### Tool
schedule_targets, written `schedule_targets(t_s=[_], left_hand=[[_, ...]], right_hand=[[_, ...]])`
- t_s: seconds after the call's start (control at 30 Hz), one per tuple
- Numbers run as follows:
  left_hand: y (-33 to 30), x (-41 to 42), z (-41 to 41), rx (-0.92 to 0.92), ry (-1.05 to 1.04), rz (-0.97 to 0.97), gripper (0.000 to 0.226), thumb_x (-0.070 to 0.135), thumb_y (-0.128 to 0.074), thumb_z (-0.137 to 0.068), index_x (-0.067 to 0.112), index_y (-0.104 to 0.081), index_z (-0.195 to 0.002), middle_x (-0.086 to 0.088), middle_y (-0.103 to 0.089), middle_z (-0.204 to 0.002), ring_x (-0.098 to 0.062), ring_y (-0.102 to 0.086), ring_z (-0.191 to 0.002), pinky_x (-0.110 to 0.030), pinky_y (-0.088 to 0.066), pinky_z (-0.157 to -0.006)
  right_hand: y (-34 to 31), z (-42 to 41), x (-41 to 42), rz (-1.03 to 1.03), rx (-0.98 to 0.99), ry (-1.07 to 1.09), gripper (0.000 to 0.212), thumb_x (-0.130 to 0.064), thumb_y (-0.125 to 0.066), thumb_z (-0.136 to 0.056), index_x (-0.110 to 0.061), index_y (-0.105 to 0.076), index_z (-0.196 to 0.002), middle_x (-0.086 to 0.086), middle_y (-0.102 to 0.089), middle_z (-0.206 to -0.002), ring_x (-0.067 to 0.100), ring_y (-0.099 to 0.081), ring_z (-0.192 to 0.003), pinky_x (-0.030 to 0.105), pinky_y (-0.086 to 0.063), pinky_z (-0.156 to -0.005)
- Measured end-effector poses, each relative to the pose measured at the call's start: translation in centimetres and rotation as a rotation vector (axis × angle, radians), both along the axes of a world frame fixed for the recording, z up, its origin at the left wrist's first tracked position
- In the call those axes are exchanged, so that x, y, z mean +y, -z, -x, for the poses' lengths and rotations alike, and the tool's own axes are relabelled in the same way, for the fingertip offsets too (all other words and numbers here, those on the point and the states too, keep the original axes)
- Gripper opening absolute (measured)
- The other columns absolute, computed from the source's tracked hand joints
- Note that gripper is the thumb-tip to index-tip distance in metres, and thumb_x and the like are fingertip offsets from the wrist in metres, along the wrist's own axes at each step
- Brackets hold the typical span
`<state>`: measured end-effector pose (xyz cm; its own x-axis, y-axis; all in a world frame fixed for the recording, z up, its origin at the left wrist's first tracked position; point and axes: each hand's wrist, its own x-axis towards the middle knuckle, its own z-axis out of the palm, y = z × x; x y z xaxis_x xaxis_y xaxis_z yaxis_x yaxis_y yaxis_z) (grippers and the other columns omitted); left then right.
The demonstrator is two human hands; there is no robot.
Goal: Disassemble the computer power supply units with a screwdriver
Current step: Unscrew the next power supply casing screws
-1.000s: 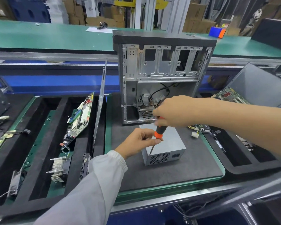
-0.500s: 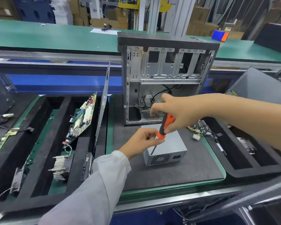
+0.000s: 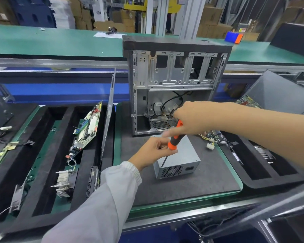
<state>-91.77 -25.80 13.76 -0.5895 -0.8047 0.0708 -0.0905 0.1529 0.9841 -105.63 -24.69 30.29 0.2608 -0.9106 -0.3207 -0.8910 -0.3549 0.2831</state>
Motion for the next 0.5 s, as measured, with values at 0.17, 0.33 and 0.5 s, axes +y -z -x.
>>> schedule_targets(t_s=[0.17, 0.33, 0.5], left_hand=[[0.1, -0.1, -0.3, -0.013, -0.014, -0.001, 0.017, 0.018, -0.070, -0.090, 0.001, -0.069, -0.091, -0.022, -0.026, -0.061, -0.028, -0.025, -0.063, -0.026, -0.047, -0.085], [-0.3, 0.0, -0.2, -0.028, -0.012, 0.005, 0.012, 0.015, -0.069, -0.091, 0.004, -0.067, -0.086, 0.009, -0.023, -0.053, -0.010, -0.021, -0.053, -0.021, -0.046, -0.077], [-0.5, 0.3, -0.1, 0.002, -0.011, -0.012, 0.012, 0.010, -0.067, -0.091, 0.012, -0.063, -0.080, 0.003, -0.023, -0.056, -0.015, -0.021, -0.057, -0.037, -0.039, -0.084]], right_hand=[[-0.3, 0.2, -0.2, -0.165, -0.074, -0.120, 0.026, -0.032, -0.057, -0.092, -0.025, -0.045, -0.113, 0.002, -0.040, -0.100, 0.027, -0.057, -0.083, 0.037, -0.047, -0.068], [-0.9, -0.4, 0.1, -0.115, -0.142, 0.059, 0.066, -0.074, -0.050, -0.078, -0.013, -0.050, -0.105, 0.008, -0.064, -0.083, 0.022, -0.069, -0.061, 0.027, -0.053, -0.056], [-0.3, -0.4, -0.2, -0.103, -0.028, -0.088, 0.018, -0.032, -0.050, -0.096, -0.017, -0.051, -0.106, 0.008, -0.056, -0.103, 0.026, -0.059, -0.080, 0.038, -0.052, -0.074]])
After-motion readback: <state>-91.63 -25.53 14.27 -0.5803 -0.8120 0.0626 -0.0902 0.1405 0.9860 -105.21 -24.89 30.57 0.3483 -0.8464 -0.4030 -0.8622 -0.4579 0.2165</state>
